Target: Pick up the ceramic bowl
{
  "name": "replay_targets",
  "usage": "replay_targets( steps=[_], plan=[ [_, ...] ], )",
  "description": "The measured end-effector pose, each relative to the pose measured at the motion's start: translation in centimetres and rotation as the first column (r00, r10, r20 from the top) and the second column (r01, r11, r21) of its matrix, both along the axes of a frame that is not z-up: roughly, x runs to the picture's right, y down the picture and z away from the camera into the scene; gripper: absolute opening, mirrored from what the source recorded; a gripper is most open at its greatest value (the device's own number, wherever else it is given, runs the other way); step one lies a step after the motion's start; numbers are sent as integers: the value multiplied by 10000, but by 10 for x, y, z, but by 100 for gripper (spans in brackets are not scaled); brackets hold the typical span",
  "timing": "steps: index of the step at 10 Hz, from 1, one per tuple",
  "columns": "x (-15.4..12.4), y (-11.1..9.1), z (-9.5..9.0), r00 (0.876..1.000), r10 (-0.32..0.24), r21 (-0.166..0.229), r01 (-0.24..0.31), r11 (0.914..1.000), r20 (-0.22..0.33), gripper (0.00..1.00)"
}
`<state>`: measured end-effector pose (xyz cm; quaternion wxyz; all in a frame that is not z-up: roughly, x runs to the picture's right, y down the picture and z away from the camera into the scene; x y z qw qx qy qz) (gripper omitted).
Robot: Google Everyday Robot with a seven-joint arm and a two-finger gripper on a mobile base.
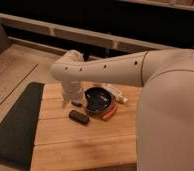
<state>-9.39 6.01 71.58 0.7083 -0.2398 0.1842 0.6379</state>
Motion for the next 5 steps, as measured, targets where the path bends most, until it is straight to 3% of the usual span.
replay_targets(
  steps=[1,3,5],
  plan=[
    [19,-37,8,9994,-81,800,55,9968,322,65],
    [57,-86,14,9983,-152,1798,48,9837,562,65],
    [68,-104,14,9972,-232,2177,72,9760,709,65]
  ],
)
